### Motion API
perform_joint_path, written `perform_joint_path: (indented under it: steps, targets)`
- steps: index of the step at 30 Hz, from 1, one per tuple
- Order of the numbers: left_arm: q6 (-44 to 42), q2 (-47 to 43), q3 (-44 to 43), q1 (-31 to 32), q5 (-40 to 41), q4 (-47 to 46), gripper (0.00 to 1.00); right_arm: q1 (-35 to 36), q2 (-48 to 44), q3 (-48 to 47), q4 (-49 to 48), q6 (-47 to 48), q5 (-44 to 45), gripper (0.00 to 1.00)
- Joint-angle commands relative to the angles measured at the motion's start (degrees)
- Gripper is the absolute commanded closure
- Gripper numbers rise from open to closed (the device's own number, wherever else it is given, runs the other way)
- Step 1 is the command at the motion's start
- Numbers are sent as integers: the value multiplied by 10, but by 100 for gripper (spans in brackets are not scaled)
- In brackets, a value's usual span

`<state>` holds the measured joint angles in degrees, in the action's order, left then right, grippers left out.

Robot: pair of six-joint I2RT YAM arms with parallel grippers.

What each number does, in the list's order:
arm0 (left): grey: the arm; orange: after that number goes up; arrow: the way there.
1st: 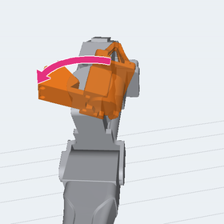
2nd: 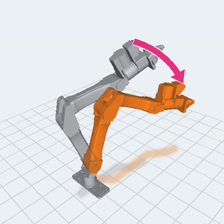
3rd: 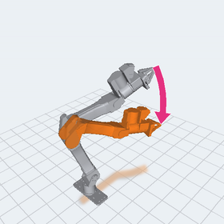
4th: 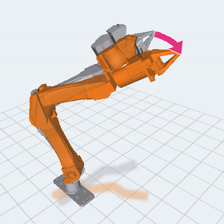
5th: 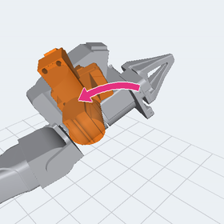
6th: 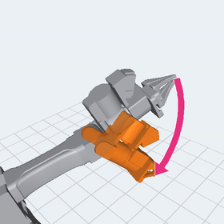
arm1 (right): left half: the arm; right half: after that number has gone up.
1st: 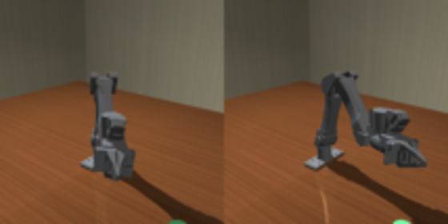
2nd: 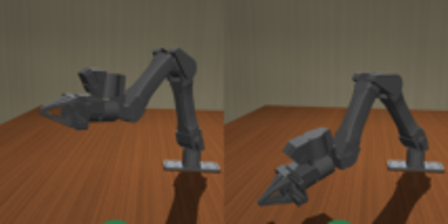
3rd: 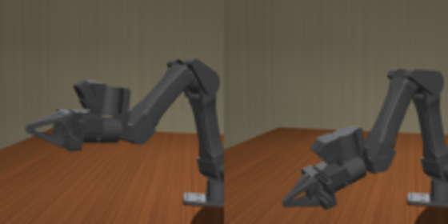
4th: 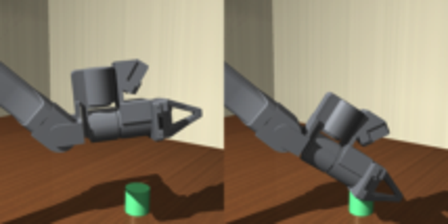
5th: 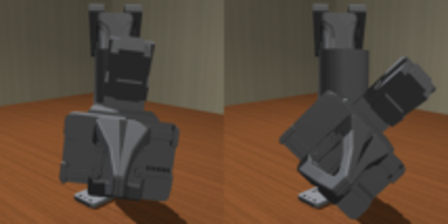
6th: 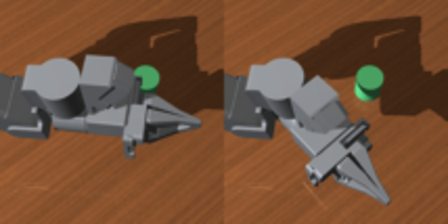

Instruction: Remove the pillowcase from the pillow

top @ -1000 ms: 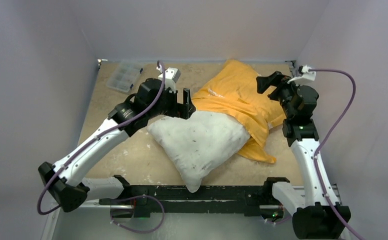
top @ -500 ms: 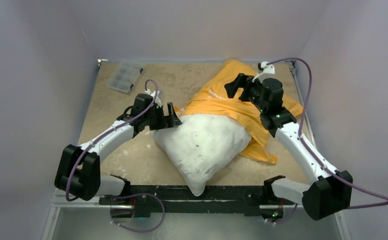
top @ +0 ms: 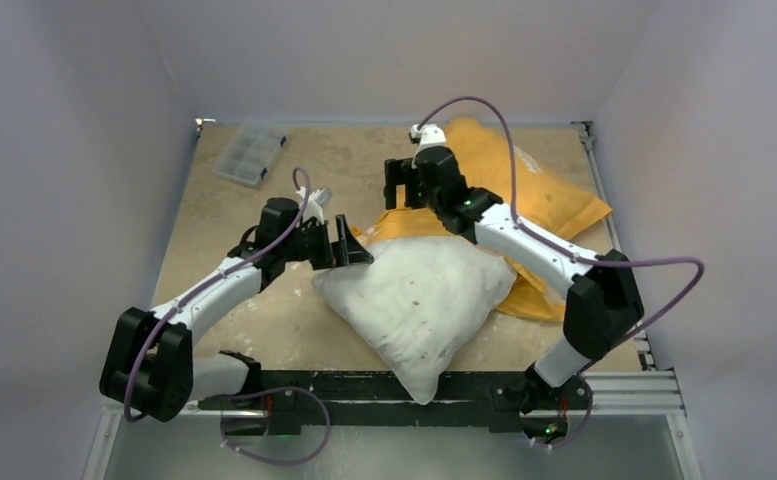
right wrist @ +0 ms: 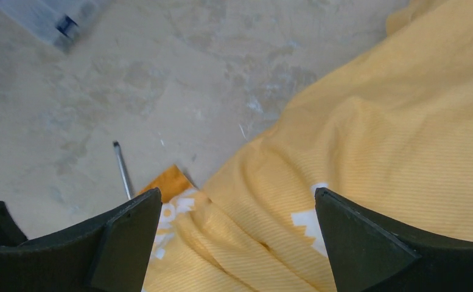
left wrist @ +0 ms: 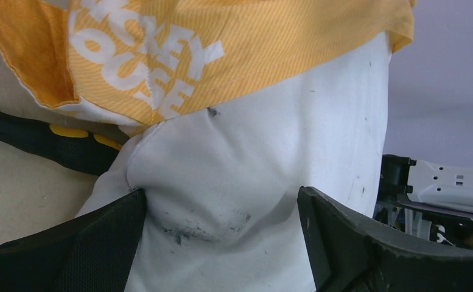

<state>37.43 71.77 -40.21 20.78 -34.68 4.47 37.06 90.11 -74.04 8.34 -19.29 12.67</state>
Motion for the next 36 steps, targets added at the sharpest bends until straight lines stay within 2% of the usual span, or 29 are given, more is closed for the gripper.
perform_joint_path:
  steps: [1,4,5,7,11,12,15,21,23,25,26,36]
  targets:
    - [34,8,32,6,-64,-76,11,25,32,-37,70,15,81,1]
    - [46,4,48,15,-67,-101,26,47,54,-38,91,15,90,1]
    - [46,4,48,21,-62,-101,34,54,63,-38,99,14,98,1]
    - [42,6,45,37,-51,-99,51,68,85,-37,121,5,115,1]
    - [29,17,31,74,-14,-79,96,75,124,-40,156,-20,173,1]
    - [25,16,27,82,-1,-70,100,75,129,-42,165,-20,193,1]
    - [5,-3,12,103,44,-15,100,75,138,-50,187,-50,229,20]
    - [-32,-69,-29,115,114,85,100,70,121,-101,181,-49,275,75]
    - [-47,-88,-47,115,138,121,100,53,110,-128,178,-50,285,82]
    - [-59,-106,-60,115,158,148,100,26,96,-157,174,-53,293,96]
    - [-63,-115,-66,115,167,160,100,9,85,-168,169,-53,293,100]
    - [-91,-188,-112,116,255,251,100,-167,-19,-219,59,-9,235,100]
